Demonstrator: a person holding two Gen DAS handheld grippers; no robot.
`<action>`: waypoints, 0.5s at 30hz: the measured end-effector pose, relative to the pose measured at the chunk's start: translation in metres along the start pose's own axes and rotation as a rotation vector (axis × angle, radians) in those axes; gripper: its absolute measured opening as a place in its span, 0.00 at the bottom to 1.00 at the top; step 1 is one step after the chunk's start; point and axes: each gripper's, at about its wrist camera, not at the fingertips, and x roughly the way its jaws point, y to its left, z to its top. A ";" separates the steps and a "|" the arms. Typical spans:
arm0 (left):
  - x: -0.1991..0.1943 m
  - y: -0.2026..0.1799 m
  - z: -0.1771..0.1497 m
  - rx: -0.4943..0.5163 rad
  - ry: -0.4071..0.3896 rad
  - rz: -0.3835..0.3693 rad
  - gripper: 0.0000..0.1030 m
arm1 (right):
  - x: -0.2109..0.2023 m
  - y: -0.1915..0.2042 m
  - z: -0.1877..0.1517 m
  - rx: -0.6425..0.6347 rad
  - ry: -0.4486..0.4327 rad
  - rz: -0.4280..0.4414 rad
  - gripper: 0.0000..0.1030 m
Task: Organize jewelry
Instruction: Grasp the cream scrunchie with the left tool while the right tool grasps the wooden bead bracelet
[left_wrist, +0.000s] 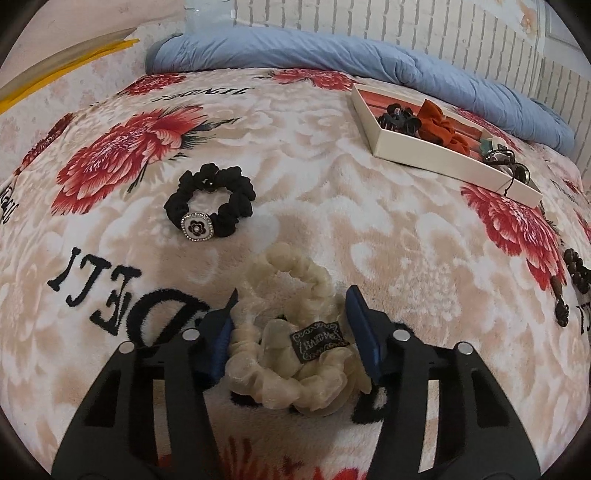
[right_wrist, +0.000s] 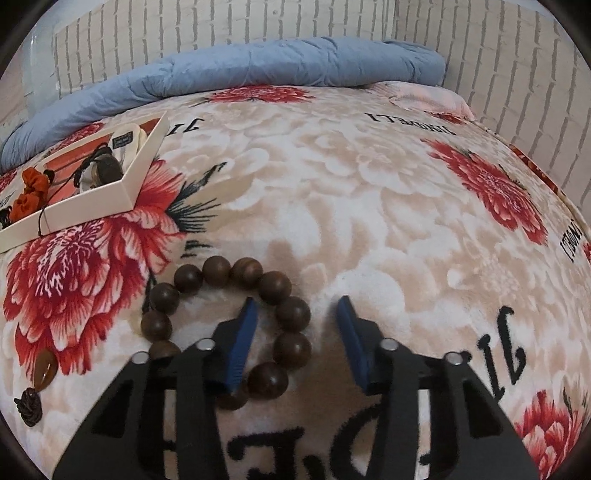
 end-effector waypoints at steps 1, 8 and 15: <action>0.000 0.000 0.000 0.000 0.000 0.001 0.50 | 0.001 0.000 0.000 0.001 0.003 -0.001 0.38; 0.005 0.002 0.004 -0.009 0.010 -0.013 0.41 | 0.007 0.002 0.003 -0.009 0.028 -0.016 0.38; 0.005 0.003 0.005 -0.020 0.009 -0.016 0.32 | 0.004 -0.002 0.004 0.010 0.014 -0.001 0.22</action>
